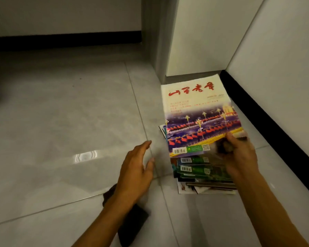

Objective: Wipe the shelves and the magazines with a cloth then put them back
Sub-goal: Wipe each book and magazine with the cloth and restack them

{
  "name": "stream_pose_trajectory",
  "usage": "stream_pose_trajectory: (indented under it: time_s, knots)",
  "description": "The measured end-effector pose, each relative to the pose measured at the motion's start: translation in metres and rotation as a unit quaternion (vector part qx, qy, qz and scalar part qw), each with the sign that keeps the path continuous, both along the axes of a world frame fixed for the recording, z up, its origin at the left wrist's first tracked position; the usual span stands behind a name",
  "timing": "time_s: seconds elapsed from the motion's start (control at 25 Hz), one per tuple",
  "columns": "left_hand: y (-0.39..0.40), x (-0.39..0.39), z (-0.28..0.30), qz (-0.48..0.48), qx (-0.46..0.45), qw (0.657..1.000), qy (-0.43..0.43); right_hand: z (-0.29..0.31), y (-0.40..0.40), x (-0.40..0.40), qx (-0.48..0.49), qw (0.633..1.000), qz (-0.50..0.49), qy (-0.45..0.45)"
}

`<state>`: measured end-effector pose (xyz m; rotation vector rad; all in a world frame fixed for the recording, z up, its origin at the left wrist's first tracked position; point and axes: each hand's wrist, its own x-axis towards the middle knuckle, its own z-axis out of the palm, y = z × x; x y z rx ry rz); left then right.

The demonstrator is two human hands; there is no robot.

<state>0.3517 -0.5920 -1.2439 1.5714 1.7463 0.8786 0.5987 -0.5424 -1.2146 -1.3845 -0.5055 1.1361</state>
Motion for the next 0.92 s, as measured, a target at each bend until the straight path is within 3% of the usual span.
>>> stream_pose_trajectory:
  time_s: [0.12,0.24,0.28,0.4,0.44,0.52,0.6,0.68,0.76,0.92]
  knots:
    - [0.028,0.041,0.001,-0.045,-0.062,0.996,0.033,-0.031,0.004,0.043,-0.099,0.976,-0.017,-0.195]
    - [0.058,0.072,-0.013,-0.016,-0.203,0.975,-0.090,-0.047,-0.001,0.075,-0.172,0.946,0.040,-0.271]
    - [0.064,0.078,-0.022,-0.011,-0.236,0.962,-0.137,-0.049,-0.001,0.083,-0.199,0.923,0.071,-0.322]
    - [0.072,0.088,-0.046,-0.021,-0.296,0.923,-0.244,-0.051,0.011,0.103,-0.249,0.809,0.118,-0.519]
    - [0.073,0.091,-0.051,-0.020,-0.305,0.914,-0.268,-0.051,0.018,0.106,-0.248,0.811,0.116,-0.516]
    - [0.074,0.100,-0.055,-0.011,-0.308,0.904,-0.296,-0.055,0.032,0.102,-0.250,0.884,0.120,-0.375]
    - [0.071,0.114,-0.050,0.009,-0.250,0.946,-0.205,-0.066,0.038,0.096,-0.268,0.925,0.137,-0.233]
    - [0.061,0.133,-0.038,-0.002,-0.148,0.984,-0.103,-0.077,0.032,0.099,-0.280,0.935,0.120,-0.182]
    - [0.053,0.147,-0.029,-0.051,-0.080,0.994,-0.053,-0.079,0.022,0.106,-0.282,0.939,0.102,-0.168]
    - [0.052,0.149,-0.032,-0.094,-0.101,0.989,-0.055,-0.071,0.009,0.115,-0.271,0.946,0.100,-0.150]
